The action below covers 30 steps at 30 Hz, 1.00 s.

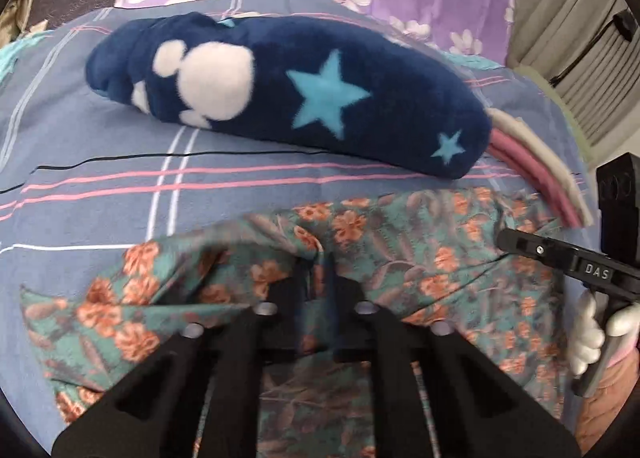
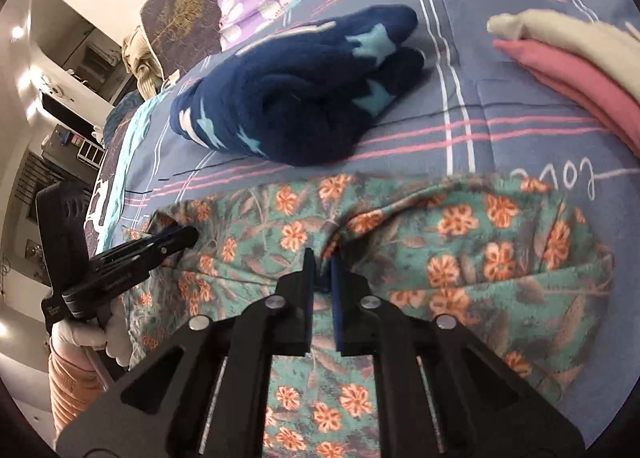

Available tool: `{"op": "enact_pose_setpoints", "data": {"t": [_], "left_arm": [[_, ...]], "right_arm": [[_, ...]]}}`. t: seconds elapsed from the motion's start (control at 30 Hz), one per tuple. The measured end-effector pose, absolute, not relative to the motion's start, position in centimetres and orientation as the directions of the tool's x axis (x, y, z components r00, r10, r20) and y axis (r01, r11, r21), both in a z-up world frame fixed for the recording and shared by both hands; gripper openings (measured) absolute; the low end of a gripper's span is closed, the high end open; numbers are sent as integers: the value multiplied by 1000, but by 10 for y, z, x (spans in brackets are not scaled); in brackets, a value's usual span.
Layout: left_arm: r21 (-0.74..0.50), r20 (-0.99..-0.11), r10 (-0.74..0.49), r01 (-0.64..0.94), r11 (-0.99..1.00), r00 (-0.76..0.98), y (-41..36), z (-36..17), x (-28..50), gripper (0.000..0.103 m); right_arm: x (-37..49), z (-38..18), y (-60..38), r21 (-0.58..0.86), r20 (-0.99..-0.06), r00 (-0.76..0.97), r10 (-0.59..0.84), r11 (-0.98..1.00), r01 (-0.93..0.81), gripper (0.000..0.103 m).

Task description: Fold small clothes

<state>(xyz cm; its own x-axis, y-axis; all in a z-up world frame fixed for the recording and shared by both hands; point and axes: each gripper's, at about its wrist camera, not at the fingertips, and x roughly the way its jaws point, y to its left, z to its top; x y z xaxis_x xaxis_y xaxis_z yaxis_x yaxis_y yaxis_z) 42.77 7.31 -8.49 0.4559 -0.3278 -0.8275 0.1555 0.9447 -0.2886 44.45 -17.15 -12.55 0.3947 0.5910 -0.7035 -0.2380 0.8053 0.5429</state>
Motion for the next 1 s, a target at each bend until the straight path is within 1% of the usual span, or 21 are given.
{"op": "enact_pose_setpoints", "data": {"t": [0.07,0.13,0.17,0.23,0.27,0.3,0.33,0.37,0.43,0.53,0.6,0.63,0.67,0.7,0.77,0.8,0.87,0.9,0.93,0.97,1.0], "left_arm": [[-345,-798,-372,146,927,474,80,-78,429,6],[-432,-750,-420,102,896,511,95,-70,436,6],[-481,-721,-437,65,874,537,105,-68,440,6],[-564,-677,-472,15,826,565,117,-69,445,12],[-593,-665,-481,-12,805,572,121,-71,448,16],[-596,-666,-467,-39,802,582,124,-72,450,25],[-586,-671,-447,-54,809,592,125,-72,450,38],[-580,-671,-439,-53,813,597,125,-72,448,41],[-562,-667,-440,-19,827,601,120,-67,441,42],[-485,-671,-420,66,872,610,111,-56,423,43],[-450,-688,-445,144,881,574,101,-53,410,43],[-442,-698,-452,162,882,555,100,-55,408,43],[-432,-712,-456,178,884,534,95,-58,407,43],[-418,-735,-451,185,889,507,88,-64,407,43],[-389,-775,-422,171,905,471,81,-78,412,43],[-376,-800,-397,140,916,451,76,-88,421,43],[-378,-802,-390,121,918,452,73,-94,431,42],[-422,-777,-429,125,898,461,72,-89,436,38],[-500,-729,-502,139,855,465,75,-83,440,26],[-564,-673,-560,155,811,483,80,-74,442,25],[-608,-590,-586,172,775,556,91,-59,443,25]], "right_arm": [[445,-113,-182,600,-629,446,637,762,-242,7],[453,-106,-195,670,-562,476,676,710,-216,7],[458,-105,-199,688,-548,486,680,697,-200,7],[469,-107,-206,732,-519,500,693,662,-158,8],[472,-109,-208,750,-510,509,694,648,-131,16],[475,-111,-211,770,-499,512,699,629,-109,24],[478,-111,-210,774,-497,510,703,625,-107,28],[477,-109,-209,768,-498,513,699,631,-114,29],[471,-103,-208,727,-511,524,681,668,-159,32],[459,-97,-202,631,-562,522,642,741,-231,33],[448,-97,-195,557,-616,497,612,784,-276,33],[445,-100,-193,536,-634,481,606,792,-291,34],[442,-105,-188,520,-656,457,601,798,-303,38],[440,-110,-185,519,-671,432,602,798,-306,45],[441,-123,-174,535,-702,369,609,793,-290,51],[443,-128,-168,541,-711,349,610,792,-282,51],[448,-133,-158,536,-722,341,602,798,-274,49],[450,-129,-154,535,-705,362,610,792,-294,39],[450,-120,-154,545,-673,384,633,774,-321,36],[450,-107,-158,563,-612,432,663,748,-351,36],[451,-93,-166,575,-545,501,672,734,-360,36]]}}
